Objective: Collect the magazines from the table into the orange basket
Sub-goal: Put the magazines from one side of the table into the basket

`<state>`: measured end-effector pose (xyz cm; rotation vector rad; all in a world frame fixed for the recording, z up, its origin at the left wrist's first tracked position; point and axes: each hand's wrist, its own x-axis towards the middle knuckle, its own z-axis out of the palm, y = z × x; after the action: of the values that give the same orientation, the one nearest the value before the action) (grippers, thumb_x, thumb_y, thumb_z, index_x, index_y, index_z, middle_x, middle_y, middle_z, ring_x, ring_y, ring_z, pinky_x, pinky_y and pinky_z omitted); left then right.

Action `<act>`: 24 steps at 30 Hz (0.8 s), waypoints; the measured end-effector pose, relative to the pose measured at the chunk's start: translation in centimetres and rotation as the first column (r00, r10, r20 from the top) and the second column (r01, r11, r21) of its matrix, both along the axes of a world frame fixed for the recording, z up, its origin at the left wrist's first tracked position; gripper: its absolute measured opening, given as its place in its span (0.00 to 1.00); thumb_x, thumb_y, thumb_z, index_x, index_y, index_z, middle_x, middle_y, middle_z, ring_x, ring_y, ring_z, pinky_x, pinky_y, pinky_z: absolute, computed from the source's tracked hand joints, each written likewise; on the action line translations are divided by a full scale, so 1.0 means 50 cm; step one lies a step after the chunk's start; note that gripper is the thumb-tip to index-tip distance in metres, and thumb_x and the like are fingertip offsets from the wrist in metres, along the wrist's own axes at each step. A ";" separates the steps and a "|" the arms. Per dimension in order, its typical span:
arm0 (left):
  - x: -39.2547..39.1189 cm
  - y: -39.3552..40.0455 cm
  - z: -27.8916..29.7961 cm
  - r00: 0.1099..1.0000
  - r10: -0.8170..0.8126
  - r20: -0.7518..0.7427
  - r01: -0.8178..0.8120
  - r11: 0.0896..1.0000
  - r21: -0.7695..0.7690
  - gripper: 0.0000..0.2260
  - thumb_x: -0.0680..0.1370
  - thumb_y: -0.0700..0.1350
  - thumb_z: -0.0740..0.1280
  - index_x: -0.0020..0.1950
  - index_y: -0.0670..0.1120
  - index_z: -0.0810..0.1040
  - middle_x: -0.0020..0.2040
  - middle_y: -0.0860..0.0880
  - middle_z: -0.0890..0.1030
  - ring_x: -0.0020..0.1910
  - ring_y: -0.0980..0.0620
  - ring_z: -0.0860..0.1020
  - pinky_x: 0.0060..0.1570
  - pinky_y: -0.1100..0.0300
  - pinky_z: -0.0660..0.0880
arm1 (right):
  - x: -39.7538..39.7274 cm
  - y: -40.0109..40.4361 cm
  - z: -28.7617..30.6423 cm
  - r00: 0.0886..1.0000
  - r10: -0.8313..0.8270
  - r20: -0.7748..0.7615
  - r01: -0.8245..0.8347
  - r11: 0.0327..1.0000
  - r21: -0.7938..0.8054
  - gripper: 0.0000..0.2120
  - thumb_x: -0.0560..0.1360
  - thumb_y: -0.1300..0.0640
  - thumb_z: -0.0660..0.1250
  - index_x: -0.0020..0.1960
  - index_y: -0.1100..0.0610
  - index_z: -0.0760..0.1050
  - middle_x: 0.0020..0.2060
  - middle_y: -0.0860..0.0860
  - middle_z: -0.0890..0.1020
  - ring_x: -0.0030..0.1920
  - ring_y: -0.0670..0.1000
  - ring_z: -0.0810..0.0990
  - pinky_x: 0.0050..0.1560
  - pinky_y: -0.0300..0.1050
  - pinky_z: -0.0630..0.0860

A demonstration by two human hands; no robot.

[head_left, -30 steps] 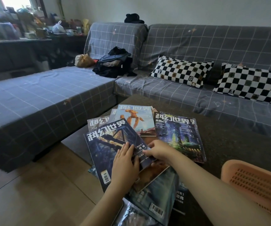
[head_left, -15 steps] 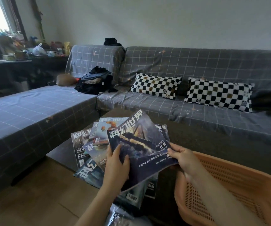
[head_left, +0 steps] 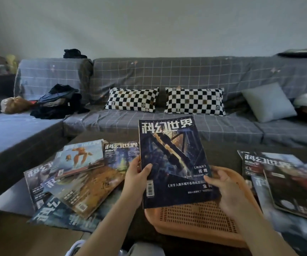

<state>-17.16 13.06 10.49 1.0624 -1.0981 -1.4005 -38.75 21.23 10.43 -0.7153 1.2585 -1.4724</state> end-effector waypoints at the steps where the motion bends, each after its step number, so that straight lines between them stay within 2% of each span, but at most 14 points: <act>1: -0.016 0.000 -0.001 0.999 -0.035 0.012 0.035 0.999 0.006 0.11 0.80 0.39 0.64 0.60 0.50 0.75 0.51 0.46 0.84 0.45 0.46 0.84 0.40 0.49 0.82 | -0.014 0.009 0.001 0.998 -0.011 -0.057 0.010 1.000 -0.020 0.15 0.74 0.67 0.65 0.59 0.59 0.73 0.46 0.58 0.85 0.45 0.60 0.84 0.40 0.54 0.81; 4: -0.062 0.000 -0.015 0.991 -0.123 0.057 0.121 0.992 0.038 0.10 0.80 0.39 0.64 0.60 0.49 0.75 0.51 0.46 0.84 0.47 0.46 0.84 0.46 0.46 0.82 | -0.046 0.027 -0.003 0.953 -0.042 -0.299 0.027 0.998 -0.054 0.13 0.73 0.63 0.68 0.55 0.51 0.76 0.43 0.51 0.86 0.43 0.55 0.85 0.37 0.48 0.81; 7: -0.105 0.000 -0.037 0.981 -0.175 0.077 0.168 0.982 0.087 0.10 0.79 0.38 0.64 0.59 0.48 0.76 0.51 0.46 0.84 0.47 0.46 0.84 0.48 0.44 0.81 | -0.073 0.030 -0.027 0.903 -0.119 -0.412 0.111 0.993 -0.044 0.15 0.72 0.61 0.71 0.46 0.40 0.77 0.46 0.49 0.85 0.46 0.52 0.84 0.47 0.54 0.80; 9: -0.126 -0.006 -0.056 0.979 -0.186 0.088 0.174 0.977 0.122 0.10 0.79 0.37 0.64 0.58 0.48 0.75 0.51 0.47 0.83 0.45 0.48 0.84 0.45 0.48 0.82 | -0.086 0.029 -0.045 0.889 -0.147 -0.434 0.157 0.987 -0.012 0.18 0.72 0.61 0.71 0.51 0.39 0.74 0.53 0.48 0.81 0.51 0.51 0.82 0.54 0.55 0.78; 11: -0.139 -0.011 -0.074 0.969 -0.195 0.150 0.169 0.971 0.166 0.10 0.78 0.37 0.65 0.57 0.48 0.75 0.48 0.49 0.83 0.42 0.50 0.85 0.43 0.52 0.82 | -0.092 0.026 -0.063 0.852 -0.140 -0.504 0.174 0.985 0.021 0.21 0.72 0.60 0.71 0.59 0.44 0.70 0.56 0.45 0.77 0.52 0.47 0.80 0.55 0.52 0.78; 13: -0.146 -0.019 -0.092 0.939 -0.222 0.262 0.174 0.965 0.196 0.11 0.78 0.39 0.66 0.59 0.46 0.73 0.48 0.49 0.83 0.44 0.48 0.84 0.49 0.47 0.81 | -0.091 0.023 -0.076 0.798 -0.126 -0.590 0.193 0.980 0.052 0.18 0.73 0.59 0.71 0.59 0.49 0.71 0.52 0.40 0.77 0.46 0.40 0.79 0.46 0.39 0.79; 14: -0.148 -0.022 -0.097 0.918 -0.238 0.317 0.179 0.962 0.205 0.12 0.78 0.39 0.67 0.60 0.46 0.72 0.49 0.48 0.82 0.45 0.48 0.84 0.51 0.45 0.80 | -0.089 0.020 -0.081 0.775 -0.113 -0.621 0.207 0.975 0.081 0.16 0.73 0.59 0.70 0.58 0.50 0.71 0.49 0.40 0.77 0.43 0.38 0.77 0.40 0.32 0.76; 15: -0.148 -0.024 -0.099 0.901 -0.252 0.354 0.183 0.959 0.218 0.12 0.78 0.40 0.67 0.60 0.47 0.71 0.50 0.48 0.82 0.46 0.47 0.83 0.52 0.45 0.80 | -0.088 0.018 -0.086 0.763 -0.095 -0.639 0.218 0.969 0.117 0.15 0.74 0.58 0.69 0.58 0.50 0.71 0.48 0.42 0.78 0.42 0.40 0.77 0.38 0.30 0.73; 18: -0.148 -0.029 -0.101 0.860 -0.296 0.416 0.186 0.940 0.286 0.17 0.78 0.41 0.67 0.65 0.48 0.71 0.53 0.47 0.81 0.49 0.46 0.82 0.55 0.44 0.77 | -0.089 0.012 -0.095 0.719 -0.053 -0.693 0.246 0.952 0.183 0.12 0.74 0.58 0.68 0.56 0.53 0.71 0.47 0.49 0.81 0.42 0.46 0.78 0.37 0.38 0.71; 21: -0.145 -0.037 -0.108 0.802 -0.317 0.506 0.170 0.933 0.316 0.13 0.78 0.43 0.65 0.63 0.48 0.74 0.53 0.47 0.81 0.51 0.46 0.80 0.59 0.44 0.75 | -0.094 0.009 -0.101 0.688 -0.030 -0.725 0.269 0.939 0.216 0.07 0.75 0.58 0.66 0.50 0.52 0.69 0.38 0.46 0.78 0.36 0.44 0.76 0.30 0.37 0.69; 24: -0.142 -0.044 -0.113 0.807 -0.292 0.514 0.144 0.940 0.308 0.10 0.79 0.43 0.65 0.60 0.48 0.75 0.52 0.47 0.81 0.49 0.47 0.81 0.57 0.46 0.76 | -0.093 0.006 -0.105 0.703 0.026 -0.711 0.269 0.915 0.300 0.05 0.76 0.56 0.64 0.48 0.53 0.68 0.35 0.46 0.77 0.34 0.45 0.77 0.29 0.38 0.71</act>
<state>-24.27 10.84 4.83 1.6441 -1.5248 -1.4839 -43.38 21.52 5.16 -0.9796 2.1598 -0.9968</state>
